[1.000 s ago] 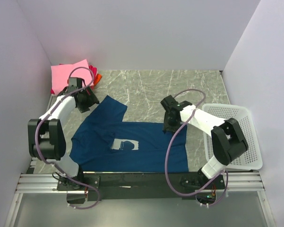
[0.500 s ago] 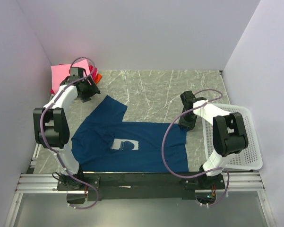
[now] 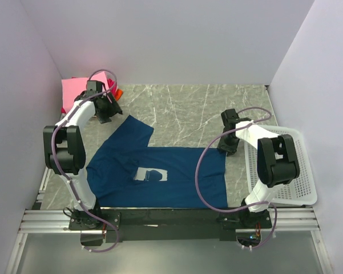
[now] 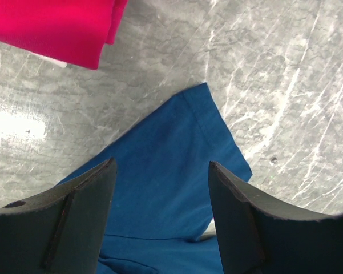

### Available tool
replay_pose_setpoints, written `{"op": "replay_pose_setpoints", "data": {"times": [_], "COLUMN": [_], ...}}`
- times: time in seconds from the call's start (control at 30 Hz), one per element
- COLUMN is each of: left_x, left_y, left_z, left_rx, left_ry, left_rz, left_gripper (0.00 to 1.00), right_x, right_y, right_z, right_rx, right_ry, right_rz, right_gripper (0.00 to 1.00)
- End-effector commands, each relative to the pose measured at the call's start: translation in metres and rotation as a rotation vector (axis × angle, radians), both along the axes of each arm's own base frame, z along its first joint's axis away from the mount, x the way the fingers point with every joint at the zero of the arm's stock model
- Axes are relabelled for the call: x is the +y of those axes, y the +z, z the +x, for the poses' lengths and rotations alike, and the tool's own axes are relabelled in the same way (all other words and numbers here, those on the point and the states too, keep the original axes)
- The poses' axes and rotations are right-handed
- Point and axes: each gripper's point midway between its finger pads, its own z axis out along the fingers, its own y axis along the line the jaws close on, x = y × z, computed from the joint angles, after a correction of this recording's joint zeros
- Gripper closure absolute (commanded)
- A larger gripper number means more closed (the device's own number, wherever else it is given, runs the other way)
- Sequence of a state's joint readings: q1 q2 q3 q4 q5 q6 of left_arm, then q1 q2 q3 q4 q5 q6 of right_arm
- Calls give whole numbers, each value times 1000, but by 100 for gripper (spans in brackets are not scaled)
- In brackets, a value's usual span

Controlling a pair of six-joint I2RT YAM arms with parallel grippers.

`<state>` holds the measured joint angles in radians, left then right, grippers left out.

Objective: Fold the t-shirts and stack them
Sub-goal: Fold the tshirt

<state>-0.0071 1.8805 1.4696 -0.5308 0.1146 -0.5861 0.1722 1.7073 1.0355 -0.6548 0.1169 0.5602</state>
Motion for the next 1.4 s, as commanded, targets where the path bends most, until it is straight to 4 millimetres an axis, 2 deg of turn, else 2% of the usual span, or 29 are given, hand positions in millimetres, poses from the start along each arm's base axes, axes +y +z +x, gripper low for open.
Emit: {"op": "replay_pose_setpoints", "data": {"times": [0.0,0.2,0.37,0.5,0.63,0.73,1.03,1.13,1.37], "left_x": [-3,-6,-6,-6,-6,-6,-16,-16,-23], "left_y": [20,23,23,22,14,-2,-23,-32,-37], "left_z": [12,16,17,20,24,28,58,64,80], "left_rx": [-55,-64,-65,-67,-50,-10,-1,7,-5], "left_ry": [-33,-39,-38,-32,-27,-27,-39,-39,-30], "left_rz": [-4,-19,-21,-18,16,43,80,101,90], "left_gripper": [29,29,29,29,29,29,31,31,36], "right_x": [-10,-13,-13,-12,-11,-7,-7,-6,-5], "right_y": [3,3,-9,-13,-14,-15,-15,-14,-17], "right_z": [16,26,27,27,29,31,32,30,25], "right_rx": [-50,-69,-55,-54,-45,-41,-25,-26,-18], "right_ry": [-4,-6,-3,15,33,49,74,77,72], "right_rz": [-22,1,20,25,30,46,45,48,60], "right_gripper": [56,57,57,62,69,77,96,98,98]}}
